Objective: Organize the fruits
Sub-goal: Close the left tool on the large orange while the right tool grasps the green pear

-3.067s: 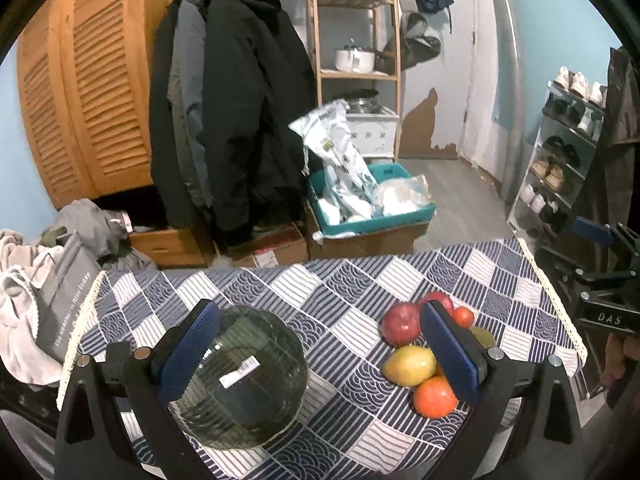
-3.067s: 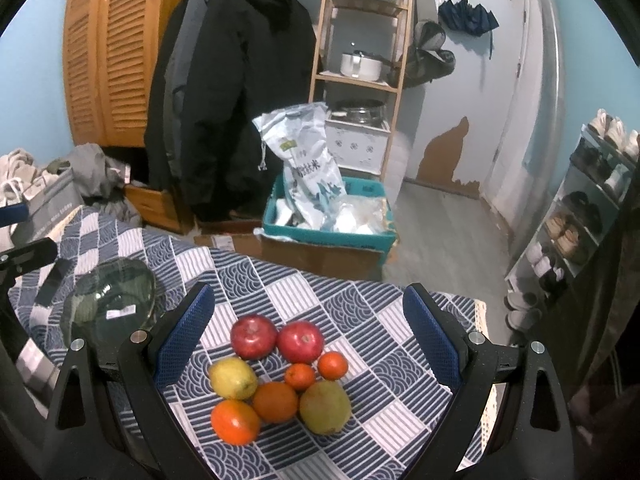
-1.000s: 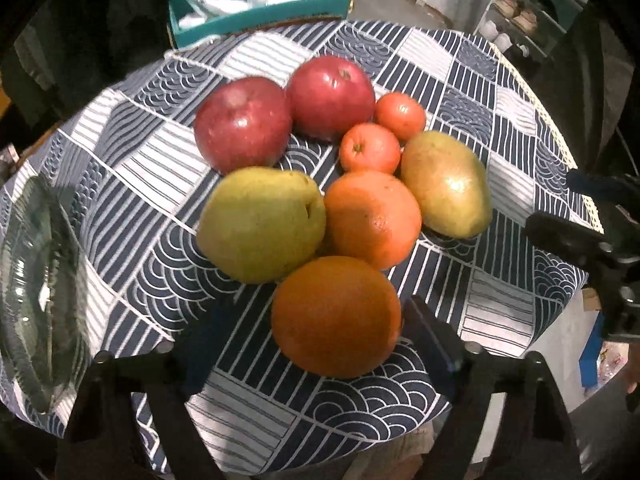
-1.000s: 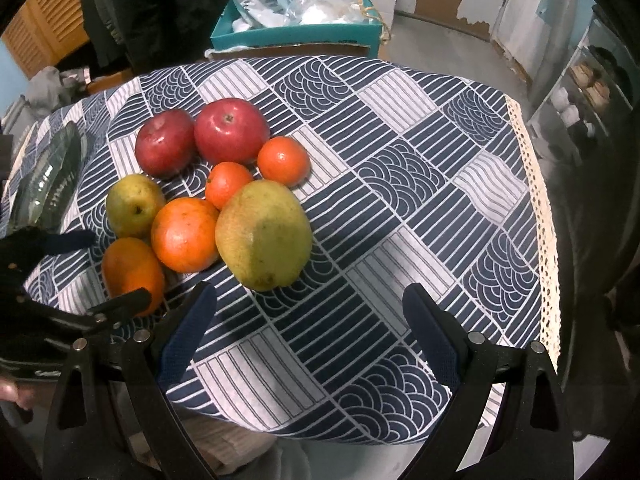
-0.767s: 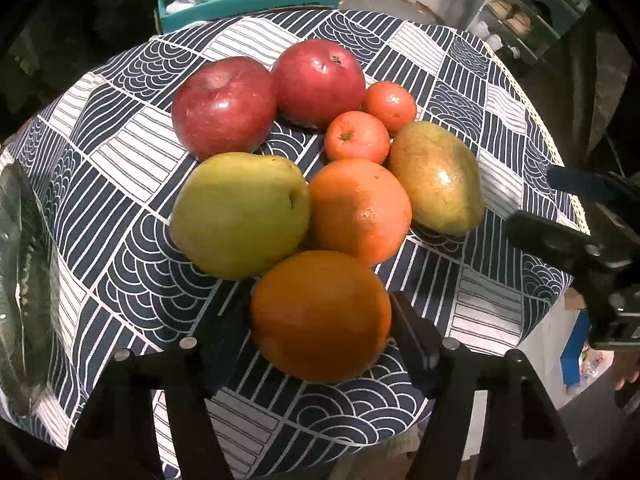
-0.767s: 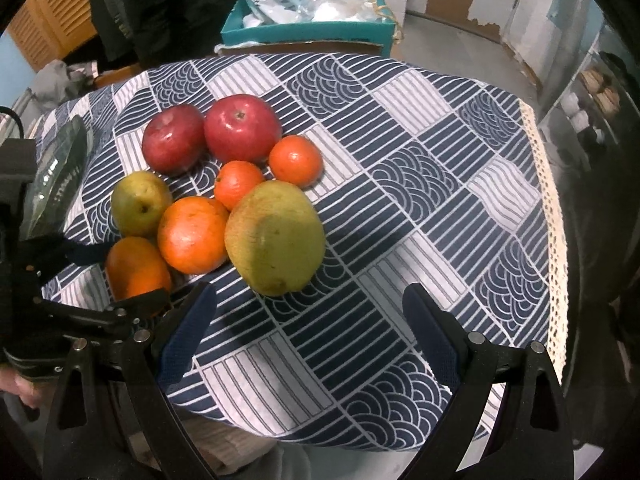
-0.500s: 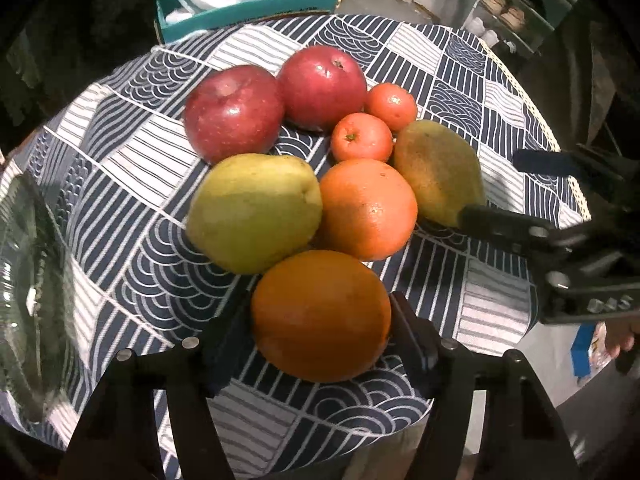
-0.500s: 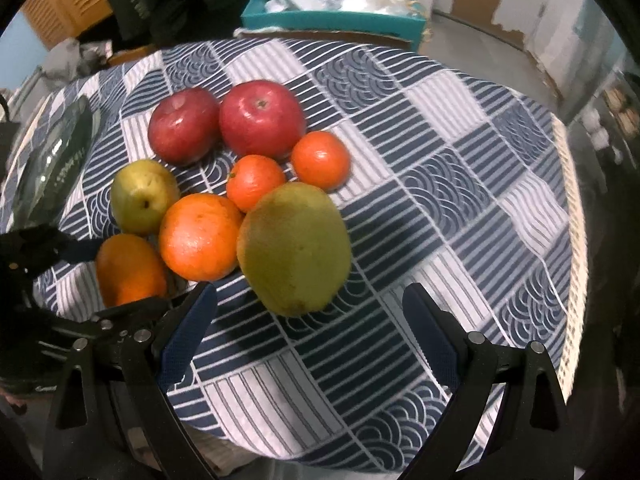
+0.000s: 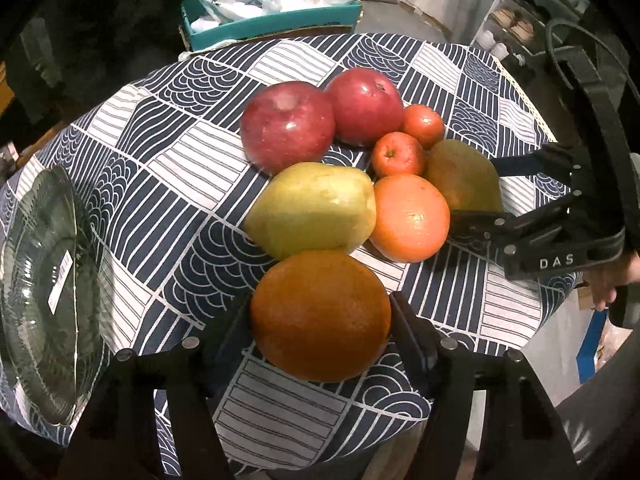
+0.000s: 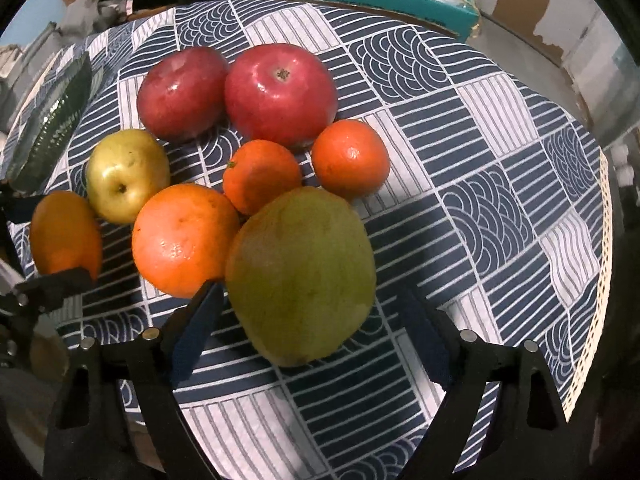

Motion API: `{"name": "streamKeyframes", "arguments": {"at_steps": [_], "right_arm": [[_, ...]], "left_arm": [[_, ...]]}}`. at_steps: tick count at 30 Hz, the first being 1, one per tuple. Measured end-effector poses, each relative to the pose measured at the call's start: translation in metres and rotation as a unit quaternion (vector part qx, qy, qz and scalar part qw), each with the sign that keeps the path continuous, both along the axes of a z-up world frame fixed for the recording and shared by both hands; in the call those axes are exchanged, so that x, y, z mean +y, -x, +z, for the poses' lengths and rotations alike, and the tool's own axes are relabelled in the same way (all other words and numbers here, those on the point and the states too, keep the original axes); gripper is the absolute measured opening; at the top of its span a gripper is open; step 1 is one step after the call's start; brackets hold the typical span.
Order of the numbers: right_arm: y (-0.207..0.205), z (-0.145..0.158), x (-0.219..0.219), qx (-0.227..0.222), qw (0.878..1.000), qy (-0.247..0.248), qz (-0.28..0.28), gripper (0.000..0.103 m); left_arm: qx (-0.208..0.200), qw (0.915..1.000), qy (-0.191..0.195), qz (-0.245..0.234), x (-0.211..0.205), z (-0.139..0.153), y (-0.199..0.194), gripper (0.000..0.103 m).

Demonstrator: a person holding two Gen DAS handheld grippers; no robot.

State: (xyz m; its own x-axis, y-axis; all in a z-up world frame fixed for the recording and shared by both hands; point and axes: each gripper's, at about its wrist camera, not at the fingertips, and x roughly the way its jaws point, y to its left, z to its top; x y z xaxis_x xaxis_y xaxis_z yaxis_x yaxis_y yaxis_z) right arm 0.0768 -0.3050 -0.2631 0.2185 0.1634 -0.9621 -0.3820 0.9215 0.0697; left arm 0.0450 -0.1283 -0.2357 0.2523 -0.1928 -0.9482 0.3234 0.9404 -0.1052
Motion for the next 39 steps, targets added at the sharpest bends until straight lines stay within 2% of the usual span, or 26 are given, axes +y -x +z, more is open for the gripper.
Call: {"name": "streamKeyframes", "arguments": {"at_steps": [6, 8, 9, 16, 22, 29, 39], "right_arm": [[-0.006, -0.005, -0.004, 0.024, 1.0, -0.018, 0.007, 0.083], [-0.006, -0.006, -0.006, 0.029, 0.999, -0.032, 0.006, 0.079], [-0.005, -0.007, -0.006, 0.033, 0.998, -0.045, 0.004, 0.073], [0.005, -0.005, -0.01, 0.027, 0.997, -0.061, -0.03, 0.071], [0.026, 0.007, 0.002, -0.008, 0.998, -0.038, -0.041, 0.071], [0.02, 0.02, 0.012, -0.03, 0.999, -0.022, -0.038, 0.071], [0.029, 0.058, 0.016, -0.089, 0.994, -0.043, -0.041, 0.071]], "left_arm": [[-0.001, 1.0, -0.002, -0.01, 0.0, -0.001, 0.001, 0.069], [-0.001, 1.0, -0.003, -0.009, -0.001, 0.0, 0.001, 0.069], [0.0, 1.0, -0.002, -0.008, -0.001, 0.0, 0.001, 0.069], [-0.003, 1.0, -0.001, -0.007, -0.001, 0.004, 0.001, 0.069], [-0.018, 0.9998, 0.008, -0.01, 0.0, 0.016, 0.006, 0.069], [-0.027, 0.9995, 0.013, 0.003, 0.009, 0.026, 0.009, 0.069], [-0.056, 0.9982, 0.006, 0.018, 0.023, 0.046, 0.014, 0.069]]}}
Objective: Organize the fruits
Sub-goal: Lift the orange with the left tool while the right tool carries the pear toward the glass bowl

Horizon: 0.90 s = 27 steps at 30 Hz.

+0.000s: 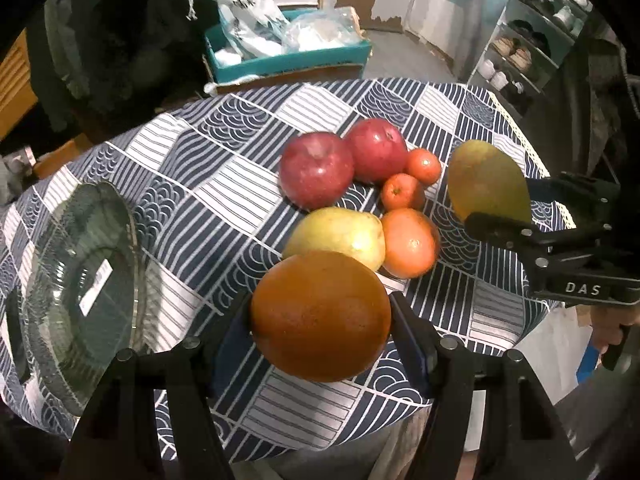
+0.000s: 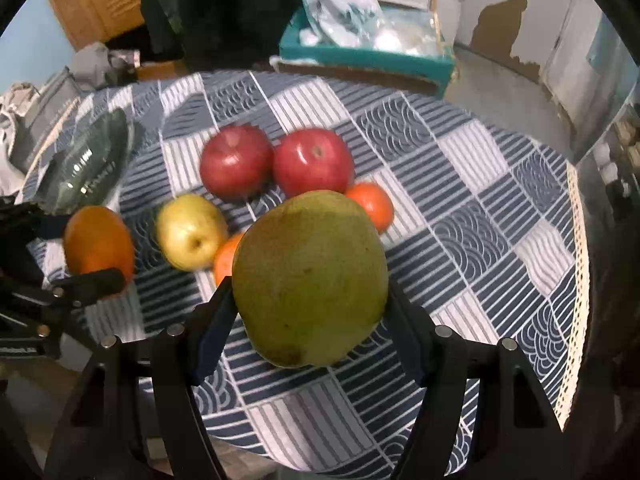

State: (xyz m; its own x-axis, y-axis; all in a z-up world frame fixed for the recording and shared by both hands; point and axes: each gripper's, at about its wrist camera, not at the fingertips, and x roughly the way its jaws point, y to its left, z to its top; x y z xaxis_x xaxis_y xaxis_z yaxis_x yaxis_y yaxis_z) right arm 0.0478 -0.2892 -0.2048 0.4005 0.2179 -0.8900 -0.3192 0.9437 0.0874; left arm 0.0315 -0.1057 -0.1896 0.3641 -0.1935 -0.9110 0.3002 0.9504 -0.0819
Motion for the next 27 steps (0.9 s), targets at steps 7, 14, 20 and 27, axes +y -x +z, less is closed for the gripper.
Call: {"name": "streamKeyframes", "arguments": {"at_steps": [7, 14, 20, 27], "right_arm": [[0.007, 0.03, 0.008, -0.04, 0.999, -0.011, 0.006, 0.071], [0.012, 0.061, 0.018, -0.081, 0.996, -0.025, 0.012, 0.071], [0.016, 0.086, 0.025, -0.106, 0.994, -0.035, 0.014, 0.071], [0.021, 0.114, 0.032, -0.137, 0.989, -0.057, 0.022, 0.071]], "left_arm": [[-0.027, 0.9996, 0.001, 0.011, 0.01, 0.02, 0.002, 0.069], [-0.061, 0.9978, 0.012, 0.023, 0.023, 0.048, 0.004, 0.069], [-0.087, 0.9954, 0.023, 0.03, 0.034, 0.072, 0.008, 0.069], [-0.121, 0.9915, 0.03, 0.038, 0.047, 0.102, 0.014, 0.069]]}}
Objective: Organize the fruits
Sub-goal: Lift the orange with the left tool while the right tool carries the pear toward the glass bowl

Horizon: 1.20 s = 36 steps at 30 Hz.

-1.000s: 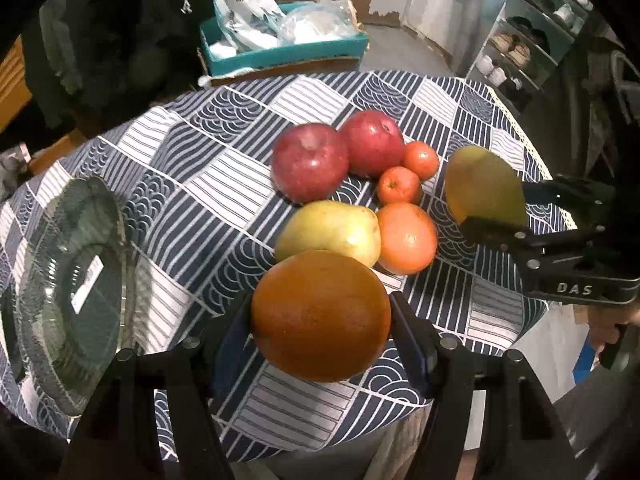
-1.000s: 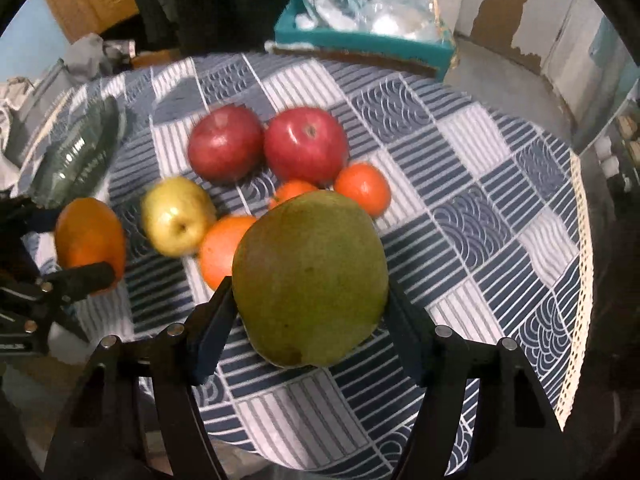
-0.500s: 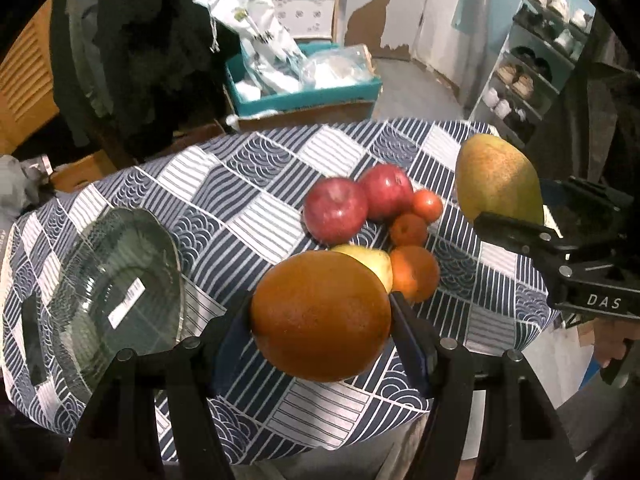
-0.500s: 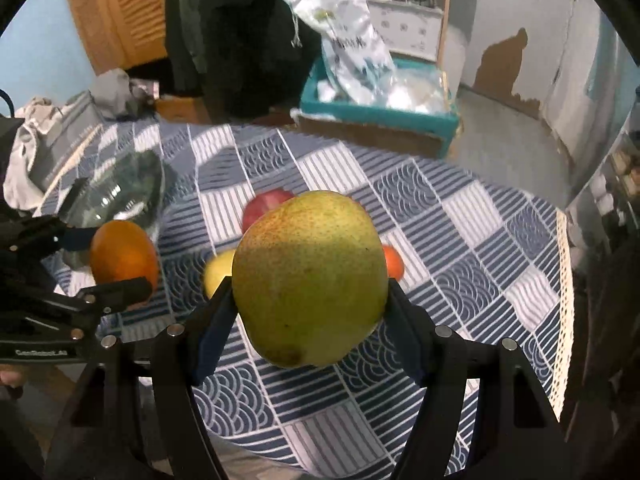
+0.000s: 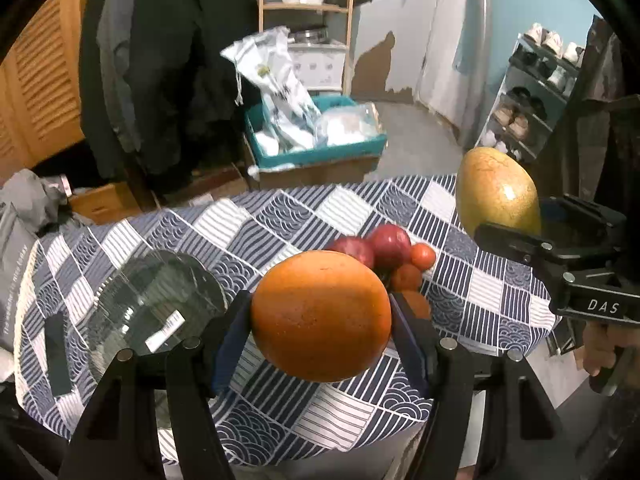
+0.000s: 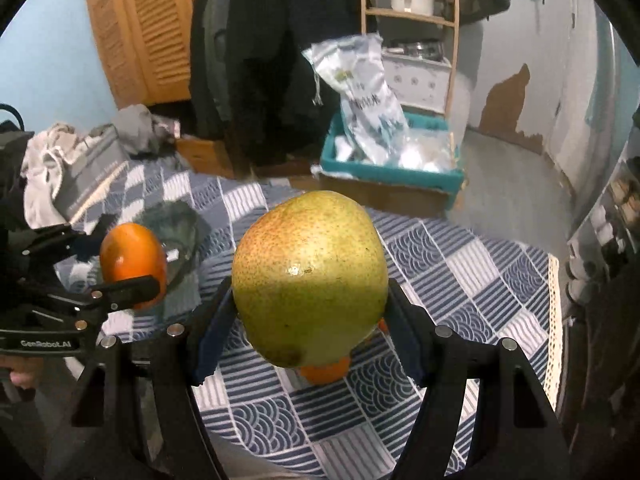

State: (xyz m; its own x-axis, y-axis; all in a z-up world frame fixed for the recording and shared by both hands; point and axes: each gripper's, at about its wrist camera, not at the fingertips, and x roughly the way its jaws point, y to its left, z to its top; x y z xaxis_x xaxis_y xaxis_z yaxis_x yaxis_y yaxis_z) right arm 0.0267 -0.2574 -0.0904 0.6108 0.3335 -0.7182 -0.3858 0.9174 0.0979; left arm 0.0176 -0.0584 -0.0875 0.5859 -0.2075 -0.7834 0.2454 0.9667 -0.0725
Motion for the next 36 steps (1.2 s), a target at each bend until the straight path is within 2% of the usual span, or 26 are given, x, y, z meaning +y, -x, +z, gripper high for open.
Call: {"name": "streamKeyframes", "arguments": {"at_steps": [5, 10, 22, 30, 36], "right_arm": [[0.003, 0.017, 0.006, -0.017, 1.0, -0.013, 0.008, 0.071], [0.004, 0.028, 0.014, -0.029, 0.999, -0.025, 0.016, 0.071], [-0.005, 0.032, 0.043, -0.025, 0.999, -0.025, 0.034, 0.071], [-0.015, 0.029, 0.071, -0.021, 0.998, -0.026, 0.057, 0.071], [-0.026, 0.02, 0.099, -0.002, 0.997, -0.027, 0.076, 0.071]], "left_arm": [[-0.02, 0.9998, 0.002, 0.006, 0.008, 0.017, 0.003, 0.069], [-0.024, 0.9996, 0.004, 0.016, 0.015, 0.022, 0.003, 0.069], [-0.03, 0.9987, 0.016, 0.037, 0.042, 0.029, 0.001, 0.069], [-0.013, 0.9972, 0.028, 0.069, 0.072, 0.018, -0.005, 0.069], [-0.004, 0.9947, 0.017, 0.102, 0.098, 0.005, -0.008, 0.069]]}}
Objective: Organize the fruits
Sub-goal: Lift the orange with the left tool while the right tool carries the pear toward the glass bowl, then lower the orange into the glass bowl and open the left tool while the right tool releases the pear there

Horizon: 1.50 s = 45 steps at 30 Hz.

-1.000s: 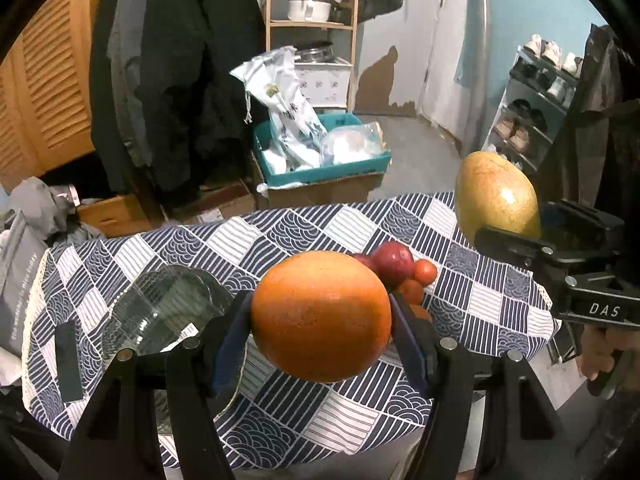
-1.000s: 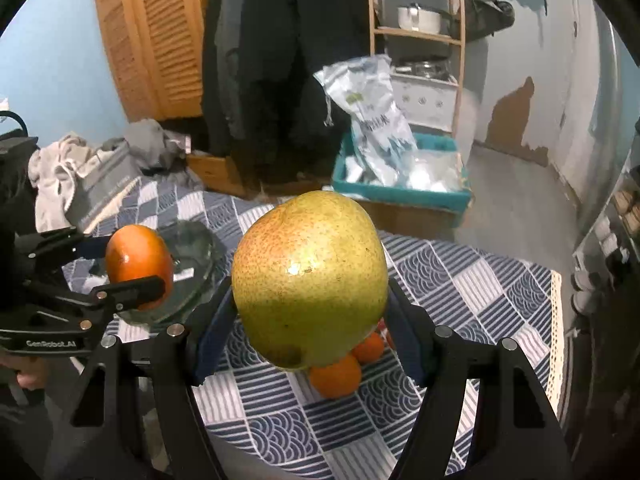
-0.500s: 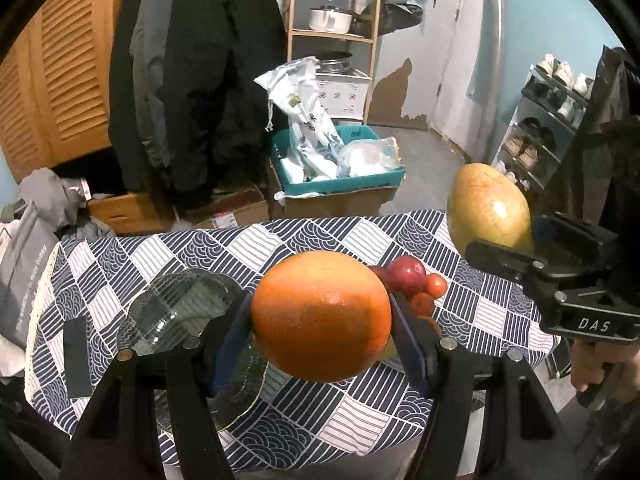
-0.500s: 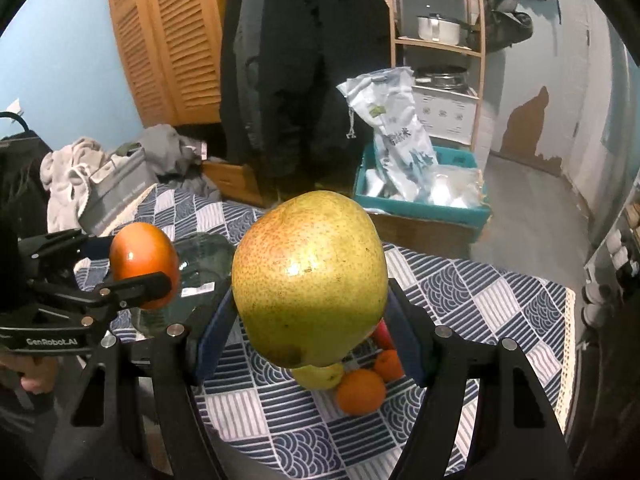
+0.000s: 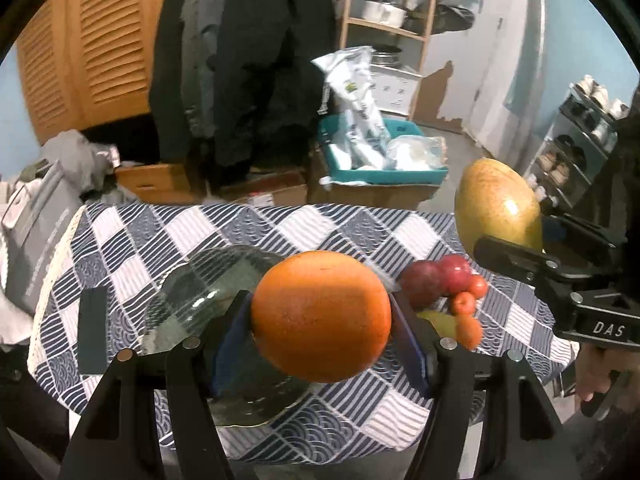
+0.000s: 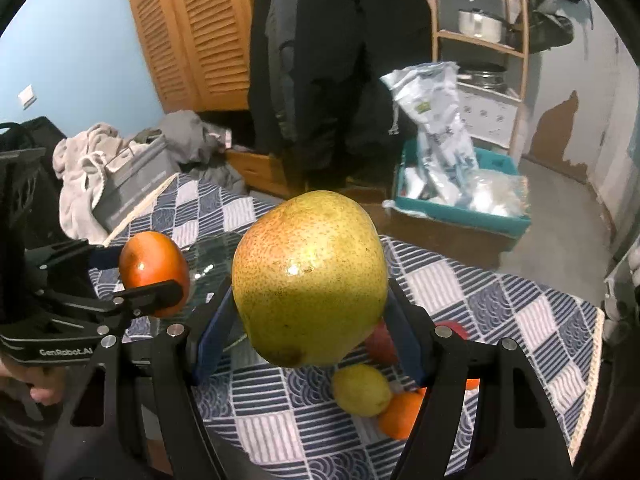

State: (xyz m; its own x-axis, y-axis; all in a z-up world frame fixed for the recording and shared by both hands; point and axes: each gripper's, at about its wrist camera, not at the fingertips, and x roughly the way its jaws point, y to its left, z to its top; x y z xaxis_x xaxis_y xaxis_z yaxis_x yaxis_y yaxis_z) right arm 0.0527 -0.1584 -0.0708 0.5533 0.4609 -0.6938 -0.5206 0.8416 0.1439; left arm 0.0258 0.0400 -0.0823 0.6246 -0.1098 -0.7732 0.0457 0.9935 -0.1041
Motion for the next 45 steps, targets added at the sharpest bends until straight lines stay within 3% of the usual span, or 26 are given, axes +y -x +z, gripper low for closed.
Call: {"name": "streamKeyframes", "arguments": {"at_steps": [23, 34, 45], "right_arm": [[-0.038, -0.064, 0.113, 0.065, 0.995, 0.016, 0.078, 0.071], [-0.054, -0.116, 0.155, 0.111, 0.986, 0.059, 0.107, 0.071], [-0.057, -0.147, 0.172, 0.135, 0.978, 0.091, 0.129, 0.071]], "left_arm": [[0.055, 0.9938, -0.009, 0.096, 0.103, -0.059, -0.013, 0.069], [0.09, 0.9897, 0.0, 0.111, 0.131, -0.1, -0.022, 0.069], [0.134, 0.9849, -0.002, 0.11, 0.134, -0.139, -0.027, 0.069]]}}
